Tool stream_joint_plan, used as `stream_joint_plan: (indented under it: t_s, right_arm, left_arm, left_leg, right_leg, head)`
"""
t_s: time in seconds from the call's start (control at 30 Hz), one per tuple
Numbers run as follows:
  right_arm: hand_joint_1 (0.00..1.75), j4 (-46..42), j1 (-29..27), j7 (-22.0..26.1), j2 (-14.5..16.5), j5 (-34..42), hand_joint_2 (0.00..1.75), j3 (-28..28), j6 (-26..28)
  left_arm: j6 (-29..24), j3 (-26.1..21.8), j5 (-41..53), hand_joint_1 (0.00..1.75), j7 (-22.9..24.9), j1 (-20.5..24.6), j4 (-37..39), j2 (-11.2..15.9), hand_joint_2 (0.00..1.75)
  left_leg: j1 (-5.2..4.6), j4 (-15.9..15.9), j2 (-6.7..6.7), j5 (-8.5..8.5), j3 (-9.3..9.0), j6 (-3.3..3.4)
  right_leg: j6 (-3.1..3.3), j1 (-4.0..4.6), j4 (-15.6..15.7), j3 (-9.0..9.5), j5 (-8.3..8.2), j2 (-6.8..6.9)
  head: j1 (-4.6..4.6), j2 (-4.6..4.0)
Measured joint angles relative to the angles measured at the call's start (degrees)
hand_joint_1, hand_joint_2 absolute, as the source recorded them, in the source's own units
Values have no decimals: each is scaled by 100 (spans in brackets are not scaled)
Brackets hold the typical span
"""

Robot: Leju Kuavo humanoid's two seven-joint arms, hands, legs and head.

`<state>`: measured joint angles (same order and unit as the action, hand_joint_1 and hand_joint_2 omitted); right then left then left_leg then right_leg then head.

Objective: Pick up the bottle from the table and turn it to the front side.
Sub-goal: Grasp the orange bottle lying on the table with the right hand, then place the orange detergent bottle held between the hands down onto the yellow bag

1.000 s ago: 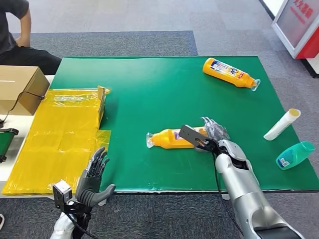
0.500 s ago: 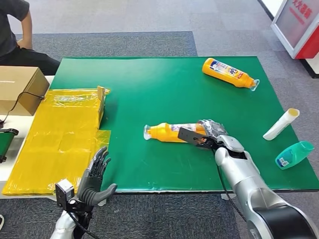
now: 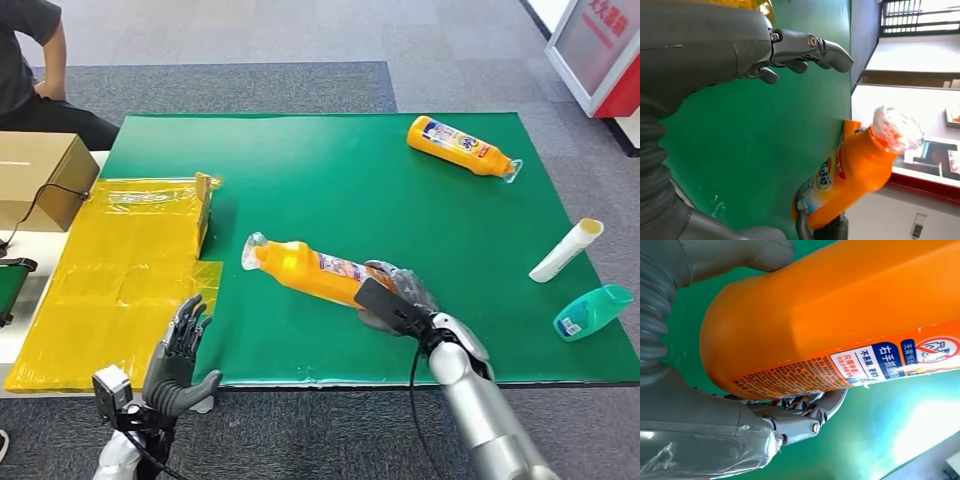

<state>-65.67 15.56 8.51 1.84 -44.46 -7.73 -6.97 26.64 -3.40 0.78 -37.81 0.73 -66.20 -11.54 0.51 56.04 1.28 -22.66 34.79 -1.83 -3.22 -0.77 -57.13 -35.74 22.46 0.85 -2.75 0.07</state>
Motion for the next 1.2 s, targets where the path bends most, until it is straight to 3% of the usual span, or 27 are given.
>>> stream_joint_plan:
  t_s: [0.23,0.5,0.63,0.87,1.13,1.17,1.2]
  right_arm:
    - [173,-496,-552,148,411,130,175,-156,190]
    - [173,-406,-611,281,754,-25,175,-370,285]
    - [175,-8,-482,437,975,-214,175,-711,526]
    - [175,616,-269,513,1091,-323,175,-1114,850]
    - [172,882,-219,508,1097,-356,175,-1203,881]
    - [164,897,-213,507,1097,-375,175,-1220,885]
    - [137,915,-205,507,1098,-392,175,-1243,891]
  left_arm:
    - [106,-163,-303,0,635,289,32,-117,175]
    - [229,-131,-520,0,1256,573,102,-153,175]
    - [219,150,-621,0,1616,871,190,-129,175]
    - [215,868,-756,0,1701,1220,415,21,175]
    - [222,1169,-771,1,1699,1316,521,148,175]
    - [226,1204,-782,22,1693,1327,530,160,175]
    - [229,1249,-794,66,1678,1340,541,174,175]
  left_leg:
    - [0,0,0,2,-1,-1]
    - [0,0,1,5,0,-1]
    - [0,0,1,7,-1,-3]
    - [0,0,0,6,0,-2]
    - [0,0,0,6,0,-2]
    - [0,0,0,6,0,-2]
    - [0,0,0,6,0,-2]
  right_leg:
    - [2,1,0,0,-2,-1]
    - [0,0,0,-1,-5,-1]
    - [1,1,0,-1,-5,-1]
    - [0,0,-1,1,-5,-1]
    - [0,0,-1,0,-4,-1]
    - [0,0,-1,0,-4,-1]
    - [0,0,-1,0,-4,-1]
  head:
    - [0,0]
    - [1,0]
    - [1,0]
    - [0,0]
    - [0,0]
    - [1,0]
    - [1,0]
